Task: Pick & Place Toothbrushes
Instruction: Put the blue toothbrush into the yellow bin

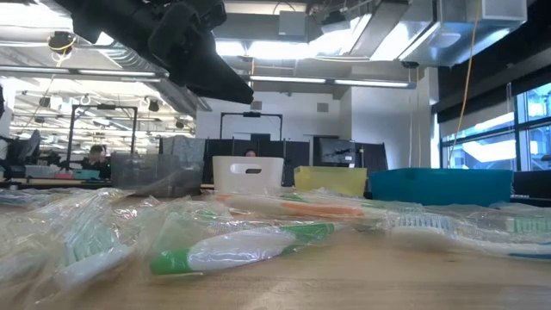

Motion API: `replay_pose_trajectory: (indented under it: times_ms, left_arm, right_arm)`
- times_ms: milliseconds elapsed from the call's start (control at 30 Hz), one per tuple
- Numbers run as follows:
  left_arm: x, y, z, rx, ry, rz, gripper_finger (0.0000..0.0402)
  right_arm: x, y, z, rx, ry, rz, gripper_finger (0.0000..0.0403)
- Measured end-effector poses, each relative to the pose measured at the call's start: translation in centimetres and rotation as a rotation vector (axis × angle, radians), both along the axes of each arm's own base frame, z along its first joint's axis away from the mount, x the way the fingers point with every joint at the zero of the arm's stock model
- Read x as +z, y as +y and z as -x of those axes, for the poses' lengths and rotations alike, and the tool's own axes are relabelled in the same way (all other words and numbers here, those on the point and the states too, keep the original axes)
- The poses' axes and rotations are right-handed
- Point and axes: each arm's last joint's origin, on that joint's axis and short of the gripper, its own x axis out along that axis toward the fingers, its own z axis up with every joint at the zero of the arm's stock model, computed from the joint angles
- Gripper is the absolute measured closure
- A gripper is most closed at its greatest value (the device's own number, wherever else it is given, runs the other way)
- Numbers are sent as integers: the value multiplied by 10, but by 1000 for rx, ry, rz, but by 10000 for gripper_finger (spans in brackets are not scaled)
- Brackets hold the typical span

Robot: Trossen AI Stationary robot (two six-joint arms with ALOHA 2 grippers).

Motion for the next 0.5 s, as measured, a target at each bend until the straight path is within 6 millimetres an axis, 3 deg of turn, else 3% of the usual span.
replay_pose_trajectory:
  times_ms: [500]
  left_arm:
    - [0,0,0,0,0,0,233]
  right_arm:
    - [0,-2,-4,15,-17,0,360]
